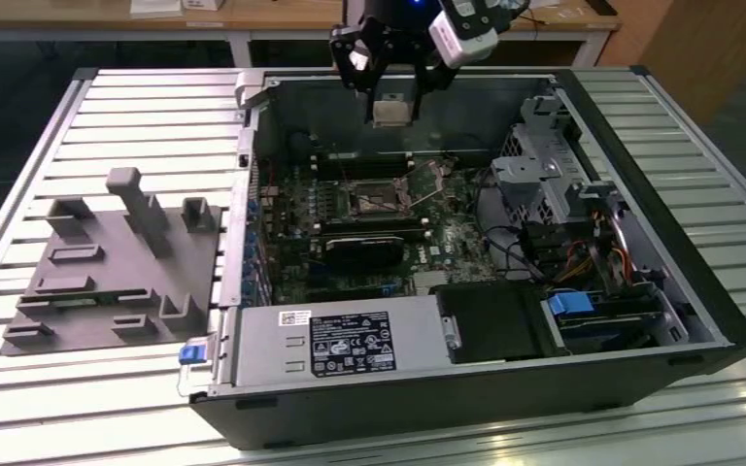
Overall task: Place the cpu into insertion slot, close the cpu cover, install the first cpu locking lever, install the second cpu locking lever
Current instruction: 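Place the cpu into insertion slot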
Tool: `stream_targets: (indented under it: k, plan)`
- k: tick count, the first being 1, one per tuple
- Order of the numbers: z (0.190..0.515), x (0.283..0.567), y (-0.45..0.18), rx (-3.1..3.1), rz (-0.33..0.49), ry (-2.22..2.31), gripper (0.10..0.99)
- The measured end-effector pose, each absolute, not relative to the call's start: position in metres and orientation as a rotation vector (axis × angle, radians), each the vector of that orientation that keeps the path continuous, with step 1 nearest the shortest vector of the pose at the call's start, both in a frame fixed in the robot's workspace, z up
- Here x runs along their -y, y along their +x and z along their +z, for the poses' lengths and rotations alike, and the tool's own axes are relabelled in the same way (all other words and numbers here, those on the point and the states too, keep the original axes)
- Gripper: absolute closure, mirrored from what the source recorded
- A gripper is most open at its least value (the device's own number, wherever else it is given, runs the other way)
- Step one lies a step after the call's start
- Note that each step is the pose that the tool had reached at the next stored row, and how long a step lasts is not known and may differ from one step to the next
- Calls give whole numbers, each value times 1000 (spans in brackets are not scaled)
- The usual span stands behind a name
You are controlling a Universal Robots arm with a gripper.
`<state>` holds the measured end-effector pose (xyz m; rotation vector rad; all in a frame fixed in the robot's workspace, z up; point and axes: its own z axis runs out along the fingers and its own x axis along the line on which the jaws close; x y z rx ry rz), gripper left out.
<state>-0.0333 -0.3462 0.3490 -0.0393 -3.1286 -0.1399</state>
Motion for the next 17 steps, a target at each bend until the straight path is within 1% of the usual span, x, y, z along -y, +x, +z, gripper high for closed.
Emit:
stream_targets:
  k: [17]
  plan:
    - [324,346,-35,3144,-126,-50,549]
